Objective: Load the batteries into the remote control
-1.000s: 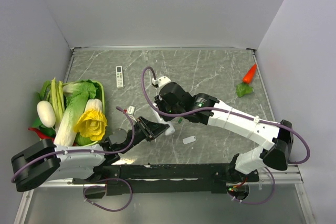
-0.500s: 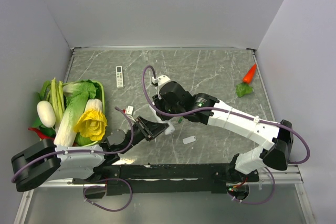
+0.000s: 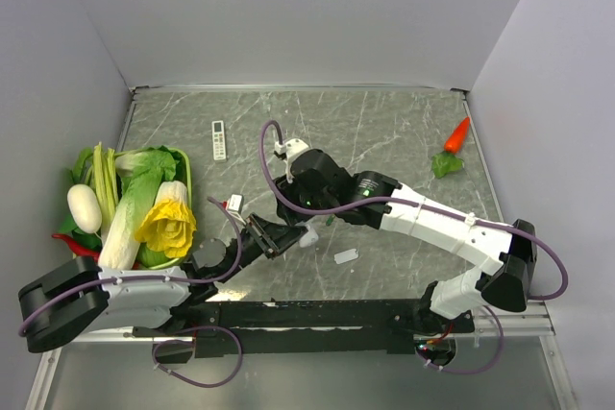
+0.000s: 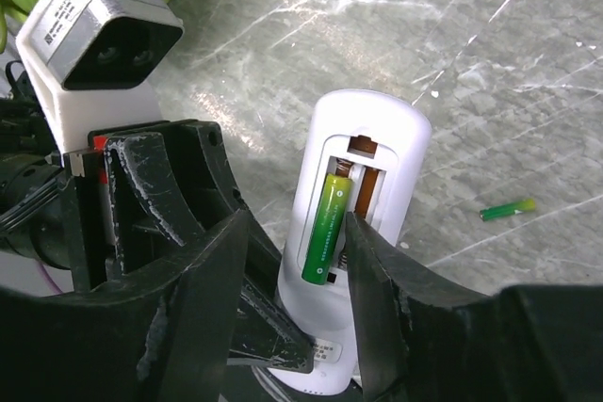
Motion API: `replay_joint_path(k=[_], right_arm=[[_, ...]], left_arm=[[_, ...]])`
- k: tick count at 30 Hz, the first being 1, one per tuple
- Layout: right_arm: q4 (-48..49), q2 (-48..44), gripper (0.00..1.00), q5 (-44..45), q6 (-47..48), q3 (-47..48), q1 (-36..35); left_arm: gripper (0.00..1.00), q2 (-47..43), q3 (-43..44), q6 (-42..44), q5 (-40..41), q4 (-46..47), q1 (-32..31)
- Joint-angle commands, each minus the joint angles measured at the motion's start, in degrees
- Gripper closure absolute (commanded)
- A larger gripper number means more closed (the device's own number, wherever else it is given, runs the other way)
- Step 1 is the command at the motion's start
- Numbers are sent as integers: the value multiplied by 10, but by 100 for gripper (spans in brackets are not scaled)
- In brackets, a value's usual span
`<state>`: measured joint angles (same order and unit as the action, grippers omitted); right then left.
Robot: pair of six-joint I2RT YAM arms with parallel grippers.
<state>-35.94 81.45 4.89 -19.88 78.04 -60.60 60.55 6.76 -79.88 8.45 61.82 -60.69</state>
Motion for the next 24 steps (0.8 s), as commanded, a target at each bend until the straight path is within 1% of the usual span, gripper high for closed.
replay_joint_path(k=[1, 5, 7, 12, 17, 20, 21, 22, 24], right_arm=[[-25, -18, 44, 28, 11, 35, 2], [-34, -28, 42, 37, 16, 45, 1], [-36, -32, 39, 38, 20, 51, 1], [-42, -49, 37, 24, 41, 66, 2], [-19, -81, 36, -18, 117, 64, 3], [-9, -96, 36, -67, 163, 62, 15], [12, -102, 37, -90, 189, 49, 22], [24, -116, 37, -143, 200, 40, 35], [55, -136, 39, -205, 260, 1, 55]], left_arm=[[98, 3, 5, -15, -9, 103, -4], [98, -1, 4, -14, -5, 101, -5], [98, -6, 4, -12, -4, 91, -5], [98, -15, 1, -12, 0, 81, -5], [98, -19, -2, -14, -1, 81, -4], [98, -20, 1, -13, -4, 79, -4], [98, -21, 1, -13, -5, 79, -4], [98, -22, 4, -13, -7, 77, -4], [98, -25, 5, -15, -10, 67, -5]])
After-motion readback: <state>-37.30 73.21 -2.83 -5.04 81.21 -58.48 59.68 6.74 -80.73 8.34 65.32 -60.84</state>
